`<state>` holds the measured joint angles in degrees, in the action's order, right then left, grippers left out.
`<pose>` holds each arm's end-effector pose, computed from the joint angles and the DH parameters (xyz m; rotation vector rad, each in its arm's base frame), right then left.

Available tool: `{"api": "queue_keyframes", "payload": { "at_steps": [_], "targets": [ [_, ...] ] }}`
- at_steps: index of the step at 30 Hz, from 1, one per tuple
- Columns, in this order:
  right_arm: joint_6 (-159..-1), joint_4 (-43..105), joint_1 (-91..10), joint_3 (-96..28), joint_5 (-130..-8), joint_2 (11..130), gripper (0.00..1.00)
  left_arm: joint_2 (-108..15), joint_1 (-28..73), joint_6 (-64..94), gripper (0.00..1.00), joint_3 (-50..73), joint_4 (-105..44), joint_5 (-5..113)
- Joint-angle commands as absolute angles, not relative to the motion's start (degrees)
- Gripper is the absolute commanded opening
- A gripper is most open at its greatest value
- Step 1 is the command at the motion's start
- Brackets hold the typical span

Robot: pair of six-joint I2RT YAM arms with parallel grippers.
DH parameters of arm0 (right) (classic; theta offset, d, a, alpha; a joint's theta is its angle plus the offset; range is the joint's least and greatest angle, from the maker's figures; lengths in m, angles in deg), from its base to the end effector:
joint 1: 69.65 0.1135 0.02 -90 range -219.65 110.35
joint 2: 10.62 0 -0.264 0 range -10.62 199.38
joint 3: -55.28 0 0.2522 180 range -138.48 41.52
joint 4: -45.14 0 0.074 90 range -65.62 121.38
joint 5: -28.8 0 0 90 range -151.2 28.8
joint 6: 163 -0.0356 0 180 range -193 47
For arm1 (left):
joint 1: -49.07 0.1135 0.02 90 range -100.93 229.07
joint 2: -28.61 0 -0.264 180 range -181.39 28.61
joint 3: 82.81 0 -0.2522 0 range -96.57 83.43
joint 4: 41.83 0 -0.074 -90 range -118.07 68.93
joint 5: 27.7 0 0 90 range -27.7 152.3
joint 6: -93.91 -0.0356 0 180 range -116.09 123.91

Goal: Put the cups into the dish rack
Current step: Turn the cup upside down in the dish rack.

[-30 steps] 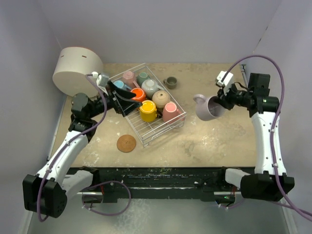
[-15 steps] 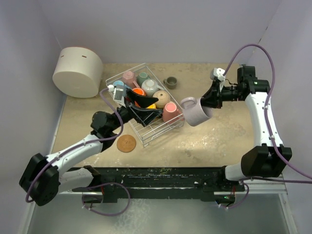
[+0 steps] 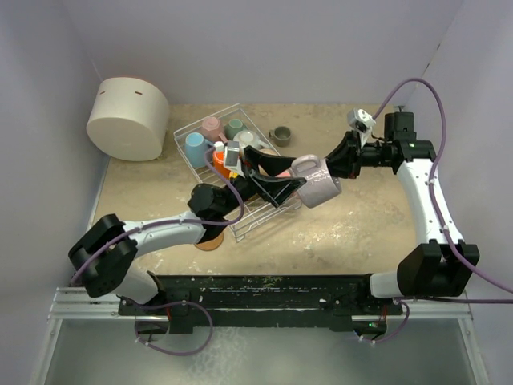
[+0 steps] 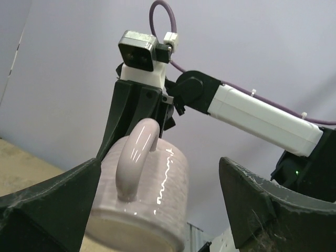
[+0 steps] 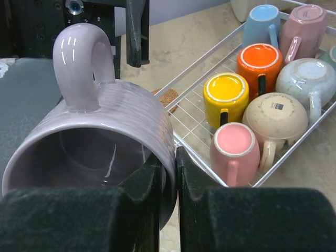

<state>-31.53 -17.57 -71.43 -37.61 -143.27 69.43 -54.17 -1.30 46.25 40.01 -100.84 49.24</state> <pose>0.2721 0.0268 0.3692 -1.1097 1.4472 1.1722 0.1883 -0.2400 0.3263 0.3125 1.0886 -1.5766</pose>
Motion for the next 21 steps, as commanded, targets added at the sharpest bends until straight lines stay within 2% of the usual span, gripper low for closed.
{"api": "queue_keyframes", "payload": {
  "at_steps": [1, 16, 21],
  "targets": [
    [-44.2, -5.6, -70.9, -35.5, -152.9, 65.4, 0.0, -57.8, -3.1, 44.6, 0.93, 35.1, -108.0, 52.8],
    [-46.8, -1.6, -69.8, -33.4, -152.8, 64.8, 0.0, -62.0, -3.8, 45.9, 0.6, 29.5, -102.9, 53.9],
    [-48.5, 0.3, -69.7, -32.7, -152.6, 64.3, 0.0, -62.8, -3.8, 45.8, 0.57, 27.6, -100.8, 52.7]
  ]
}}
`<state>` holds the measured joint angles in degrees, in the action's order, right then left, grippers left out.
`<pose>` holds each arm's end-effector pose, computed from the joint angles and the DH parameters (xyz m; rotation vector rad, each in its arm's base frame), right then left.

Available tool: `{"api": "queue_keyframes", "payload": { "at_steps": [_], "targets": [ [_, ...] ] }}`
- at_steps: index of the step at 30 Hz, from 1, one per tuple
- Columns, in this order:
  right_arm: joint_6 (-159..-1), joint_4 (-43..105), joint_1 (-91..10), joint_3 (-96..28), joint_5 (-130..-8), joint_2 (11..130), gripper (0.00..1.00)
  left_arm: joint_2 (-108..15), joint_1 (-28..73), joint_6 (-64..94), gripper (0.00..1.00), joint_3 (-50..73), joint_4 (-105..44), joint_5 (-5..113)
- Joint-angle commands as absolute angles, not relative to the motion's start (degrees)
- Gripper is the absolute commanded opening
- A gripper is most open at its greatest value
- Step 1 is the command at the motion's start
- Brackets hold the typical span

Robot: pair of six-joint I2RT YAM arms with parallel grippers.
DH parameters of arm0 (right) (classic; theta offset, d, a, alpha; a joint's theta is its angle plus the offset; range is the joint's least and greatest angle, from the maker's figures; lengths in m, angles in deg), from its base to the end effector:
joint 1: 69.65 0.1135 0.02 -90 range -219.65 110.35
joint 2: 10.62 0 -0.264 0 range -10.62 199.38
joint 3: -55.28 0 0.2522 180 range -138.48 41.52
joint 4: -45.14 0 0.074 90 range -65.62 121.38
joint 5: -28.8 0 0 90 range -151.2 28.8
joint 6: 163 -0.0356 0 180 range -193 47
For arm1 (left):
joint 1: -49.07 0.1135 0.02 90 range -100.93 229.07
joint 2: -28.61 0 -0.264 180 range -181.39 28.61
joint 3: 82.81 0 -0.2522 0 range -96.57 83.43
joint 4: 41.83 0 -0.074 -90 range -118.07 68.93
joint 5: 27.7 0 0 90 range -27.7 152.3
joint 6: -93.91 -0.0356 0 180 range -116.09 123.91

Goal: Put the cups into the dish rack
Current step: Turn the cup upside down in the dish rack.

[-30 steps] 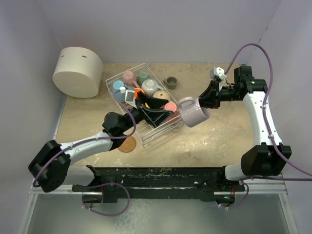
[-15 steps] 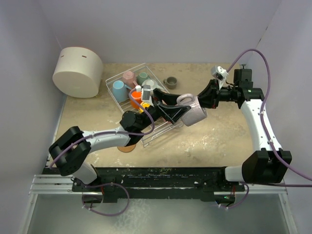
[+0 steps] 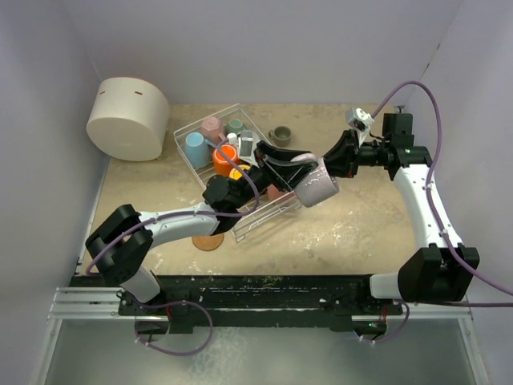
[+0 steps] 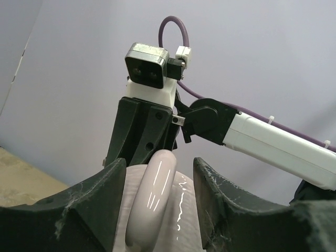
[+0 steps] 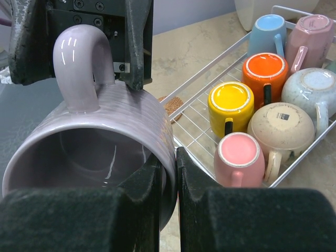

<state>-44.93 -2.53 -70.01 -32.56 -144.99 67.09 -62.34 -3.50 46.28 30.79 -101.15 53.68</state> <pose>0.2740 0.0337 0.3684 -1.0960 1.4180 1.2271 0.2045 -0.2760 0.3350 0.2520 1.0660 -1.5826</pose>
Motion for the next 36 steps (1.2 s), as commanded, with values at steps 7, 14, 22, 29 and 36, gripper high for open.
{"api": "queue_keyframes", "payload": {
  "at_steps": [7, 14, 22, 29, 36],
  "targets": [
    [-50.1, 2.0, -69.6, -32.2, -152.6, 63.6, 0.0, -63.3, -3.8, 45.7, 0.48, 26.4, -99.0, 50.9],
    [-51.1, 3.0, -69.6, -31.9, -152.5, 63.5, 0.0, -62.9, -3.7, 45.7, 0.15, 25.4, -96.2, 49.1],
    [-51.5, 3.5, -69.6, -30.7, -151.0, 63.4, 0.38, -60.4, -3.3, 48.4, 0.0, 26.5, -96.3, 53.1],
    [-51.4, 3.2, -69.6, -30.8, -148.4, 63.5, 0.67, -56.3, -1.9, 53.0, 0.0, 29.6, -97.8, 57.1],
    [-52.4, 2.7, -69.8, -31.6, -149.0, 64.7, 0.77, -51.5, 0.1, 55.8, 0.0, 35.2, -97.1, 58.6]
  ]
}}
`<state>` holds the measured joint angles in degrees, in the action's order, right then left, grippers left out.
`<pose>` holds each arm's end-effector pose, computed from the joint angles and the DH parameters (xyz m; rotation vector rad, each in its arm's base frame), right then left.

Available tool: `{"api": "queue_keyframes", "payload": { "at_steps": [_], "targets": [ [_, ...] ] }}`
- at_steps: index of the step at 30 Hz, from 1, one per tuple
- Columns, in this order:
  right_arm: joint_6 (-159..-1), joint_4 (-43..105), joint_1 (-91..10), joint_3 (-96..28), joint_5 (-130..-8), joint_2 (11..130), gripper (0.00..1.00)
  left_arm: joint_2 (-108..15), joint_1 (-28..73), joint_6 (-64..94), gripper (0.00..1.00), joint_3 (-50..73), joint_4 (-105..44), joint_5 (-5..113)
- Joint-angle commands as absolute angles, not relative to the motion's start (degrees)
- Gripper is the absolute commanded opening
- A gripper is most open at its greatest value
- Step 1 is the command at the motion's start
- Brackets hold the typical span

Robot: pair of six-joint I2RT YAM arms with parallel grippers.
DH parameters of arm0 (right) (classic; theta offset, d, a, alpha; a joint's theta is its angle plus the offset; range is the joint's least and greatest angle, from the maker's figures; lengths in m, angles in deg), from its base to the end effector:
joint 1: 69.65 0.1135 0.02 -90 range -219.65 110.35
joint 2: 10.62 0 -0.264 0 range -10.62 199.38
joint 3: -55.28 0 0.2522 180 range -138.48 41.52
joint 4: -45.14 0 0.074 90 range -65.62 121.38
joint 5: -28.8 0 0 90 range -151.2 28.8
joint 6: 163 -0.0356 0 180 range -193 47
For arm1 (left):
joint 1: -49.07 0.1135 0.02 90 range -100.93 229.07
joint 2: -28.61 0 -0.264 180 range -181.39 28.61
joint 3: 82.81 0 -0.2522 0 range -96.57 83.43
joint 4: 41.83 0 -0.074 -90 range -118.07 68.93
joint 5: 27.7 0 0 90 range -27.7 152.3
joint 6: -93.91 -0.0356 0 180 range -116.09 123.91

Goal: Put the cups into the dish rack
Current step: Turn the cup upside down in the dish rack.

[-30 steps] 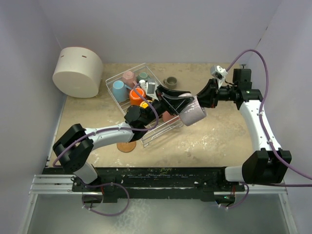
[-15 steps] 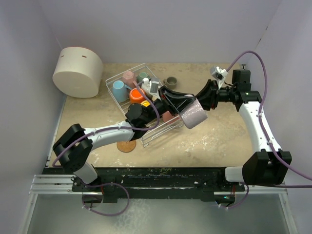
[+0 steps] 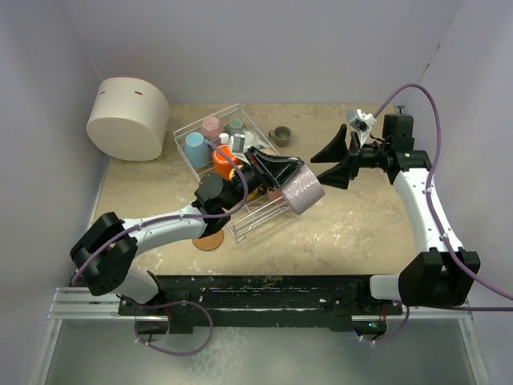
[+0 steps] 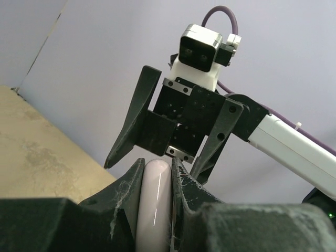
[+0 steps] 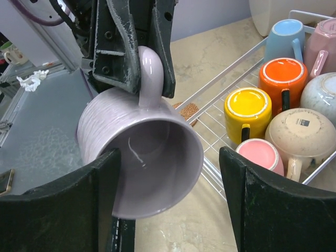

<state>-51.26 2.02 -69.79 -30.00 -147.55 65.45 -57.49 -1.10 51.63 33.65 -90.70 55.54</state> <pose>0.2688 0.0349 0.3676 -1.0789 1.4134 1.3044 0.2101 -0.2584 0.3286 0.1462 1.2527 -1.5730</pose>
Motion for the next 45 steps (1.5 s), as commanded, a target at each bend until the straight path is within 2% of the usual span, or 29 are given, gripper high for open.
{"api": "queue_keyframes", "payload": {
  "at_steps": [1, 7, 19, 35, 45],
  "targets": [
    [-52.4, 2.9, -69.9, -31.5, -148.8, 64.9, 0.78, -50.8, 0.5, 56.4, 0.0, 36.2, -97.0, 58.8],
    [-52.0, 3.3, -71.3, -30.8, -147.1, 65.4, 0.79, -45.6, 3.0, 58.0, 0.0, 41.2, -92.8, 59.0],
    [-48.7, 5.1, -74.9, -25.5, -141.9, 65.3, 0.79, -32.7, 9.1, 61.5, 0.0, 45.7, -70.0, 63.1],
    [-48.6, 5.5, -75.8, -24.2, -140.1, 65.1, 0.79, -29.6, 13.8, 68.9, 0.0, 40.0, -44.9, 68.1],
    [-48.5, 7.2, -75.9, -23.8, -137.5, 64.0, 0.79, -33.4, 13.9, 74.9, 0.0, 26.9, -18.5, 76.5]
  ]
}}
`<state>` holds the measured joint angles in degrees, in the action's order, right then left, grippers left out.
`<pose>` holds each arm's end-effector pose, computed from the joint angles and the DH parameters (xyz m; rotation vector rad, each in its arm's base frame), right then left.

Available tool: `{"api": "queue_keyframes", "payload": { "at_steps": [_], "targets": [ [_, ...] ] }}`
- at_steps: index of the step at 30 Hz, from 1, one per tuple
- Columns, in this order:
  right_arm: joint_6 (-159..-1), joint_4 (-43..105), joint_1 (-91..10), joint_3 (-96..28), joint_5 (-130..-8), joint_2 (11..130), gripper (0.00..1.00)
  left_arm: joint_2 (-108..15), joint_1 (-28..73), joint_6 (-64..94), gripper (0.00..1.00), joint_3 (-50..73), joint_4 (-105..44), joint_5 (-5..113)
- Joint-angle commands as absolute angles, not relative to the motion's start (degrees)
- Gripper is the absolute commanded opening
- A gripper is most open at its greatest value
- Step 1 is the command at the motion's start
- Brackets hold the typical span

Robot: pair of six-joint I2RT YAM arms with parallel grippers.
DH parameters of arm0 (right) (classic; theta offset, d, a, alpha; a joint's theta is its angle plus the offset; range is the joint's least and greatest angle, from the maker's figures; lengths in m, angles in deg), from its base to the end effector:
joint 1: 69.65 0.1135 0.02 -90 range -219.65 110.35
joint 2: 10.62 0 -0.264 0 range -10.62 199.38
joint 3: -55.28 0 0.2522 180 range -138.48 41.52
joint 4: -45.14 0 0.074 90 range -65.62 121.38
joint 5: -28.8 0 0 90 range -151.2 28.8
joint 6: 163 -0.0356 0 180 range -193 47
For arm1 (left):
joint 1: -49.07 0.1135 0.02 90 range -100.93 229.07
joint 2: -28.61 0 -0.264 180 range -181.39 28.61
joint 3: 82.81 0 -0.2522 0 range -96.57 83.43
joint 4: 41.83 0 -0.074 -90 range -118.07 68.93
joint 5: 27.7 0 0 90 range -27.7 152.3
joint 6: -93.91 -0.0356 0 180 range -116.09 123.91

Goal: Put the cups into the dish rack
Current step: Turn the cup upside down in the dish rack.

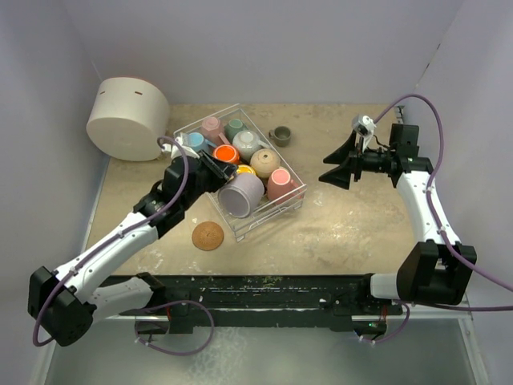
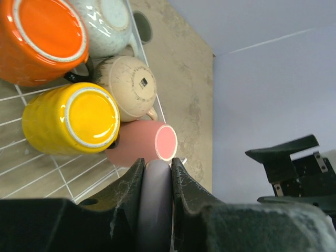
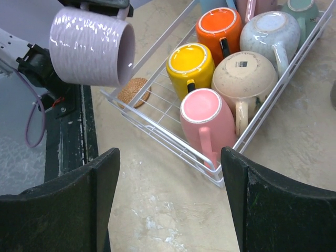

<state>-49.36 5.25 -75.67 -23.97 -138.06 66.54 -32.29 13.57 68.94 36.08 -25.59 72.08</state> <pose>0.2803 0.0053 0.3298 -0.9238 1.5967 1.1032 0.2059 -0.1395 0.3150 -0.6282 1.8829 -1.0389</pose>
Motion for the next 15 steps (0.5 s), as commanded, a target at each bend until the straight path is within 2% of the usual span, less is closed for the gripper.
{"api": "queue_keyframes", "payload": {
  "at_steps": [1, 5, 15],
  "targets": [
    [-48.5, 7.4, -75.9, -23.8, -137.3, 63.9, 0.79, -34.4, 13.9, 75.4, 0.0, 24.7, -13.8, 77.2],
    [-48.5, 7.7, -75.9, -23.6, -137.0, 63.6, 0.79, -38.6, 13.9, 77.0, 0.0, 17.6, -2.7, 79.1],
    [-48.5, 8.0, -75.9, -23.4, -136.9, 63.3, 0.79, -42.7, 15.6, 82.3, 0.0, 13.5, 4.4, 78.6]
  ]
}}
